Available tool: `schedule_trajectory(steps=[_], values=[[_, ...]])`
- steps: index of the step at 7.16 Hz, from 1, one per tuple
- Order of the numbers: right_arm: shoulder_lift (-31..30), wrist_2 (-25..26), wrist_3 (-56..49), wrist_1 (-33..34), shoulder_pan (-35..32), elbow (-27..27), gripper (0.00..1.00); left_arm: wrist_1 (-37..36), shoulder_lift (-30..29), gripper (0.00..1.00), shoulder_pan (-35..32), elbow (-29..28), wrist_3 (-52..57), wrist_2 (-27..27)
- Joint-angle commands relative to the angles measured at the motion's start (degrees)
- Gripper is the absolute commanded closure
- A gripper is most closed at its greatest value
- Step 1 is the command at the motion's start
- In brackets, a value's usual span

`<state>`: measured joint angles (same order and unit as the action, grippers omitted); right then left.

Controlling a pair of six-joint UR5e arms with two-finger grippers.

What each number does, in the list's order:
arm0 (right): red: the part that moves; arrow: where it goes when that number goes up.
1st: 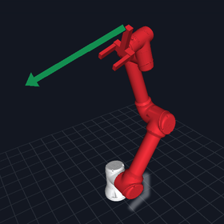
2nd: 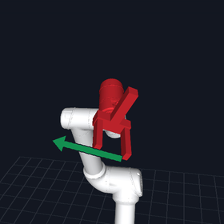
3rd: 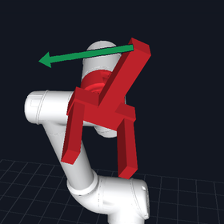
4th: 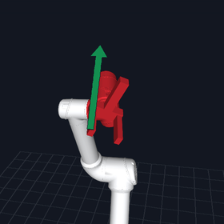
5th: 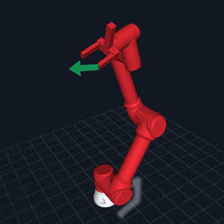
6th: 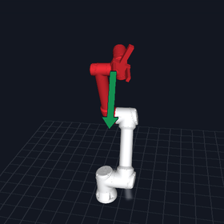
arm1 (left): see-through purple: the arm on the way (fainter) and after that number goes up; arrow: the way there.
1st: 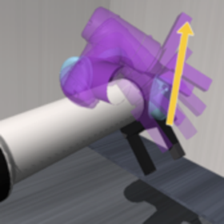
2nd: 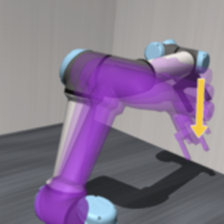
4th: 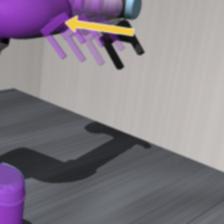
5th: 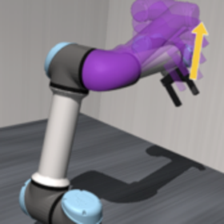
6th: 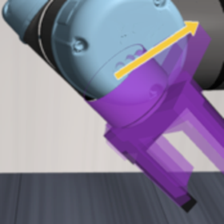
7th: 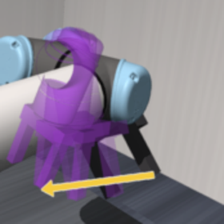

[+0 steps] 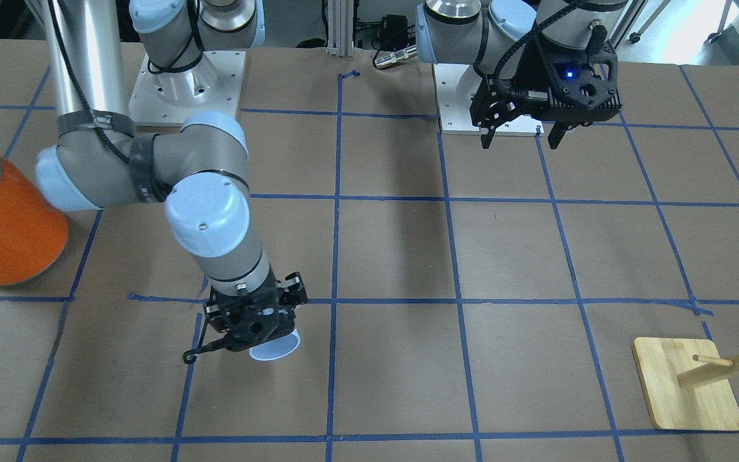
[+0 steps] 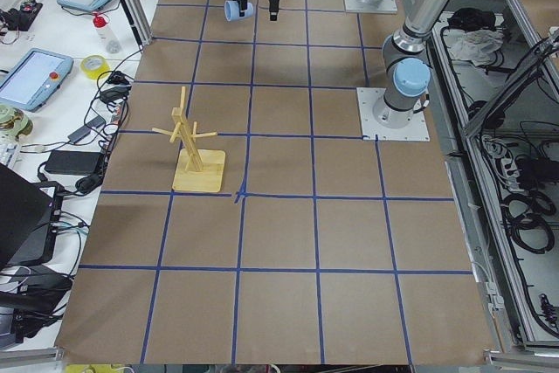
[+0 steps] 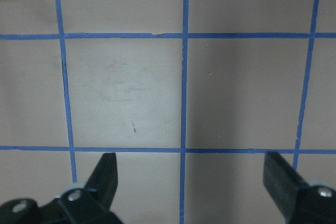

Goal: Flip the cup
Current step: 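Lift the cup with the right gripper and carry it toward the left arm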

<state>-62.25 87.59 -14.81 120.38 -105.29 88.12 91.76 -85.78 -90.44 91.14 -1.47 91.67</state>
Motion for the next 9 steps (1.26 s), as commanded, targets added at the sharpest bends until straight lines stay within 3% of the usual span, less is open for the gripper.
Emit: schedule_trajectory(steps=[1,5,7,9], values=[[0.02,1.96,-11.76,-0.15,-3.24,-0.75,0.76,0.0,0.0,0.0,0.0,0.0,-0.02,0.0],[2.12,4.79,-45.16,1.42,-6.49,-2.77,0.76,0.0,0.0,0.0,0.0,0.0,0.07,0.09],[4.49,5.04,-49.87,2.83,-11.48,-3.91,0.8,0.0,0.0,0.0,0.09,0.0,0.07,0.0],[8.0,7.16,-57.4,3.1,-12.39,-5.58,0.82,0.0,0.0,0.0,0.0,0.0,0.07,0.09]])
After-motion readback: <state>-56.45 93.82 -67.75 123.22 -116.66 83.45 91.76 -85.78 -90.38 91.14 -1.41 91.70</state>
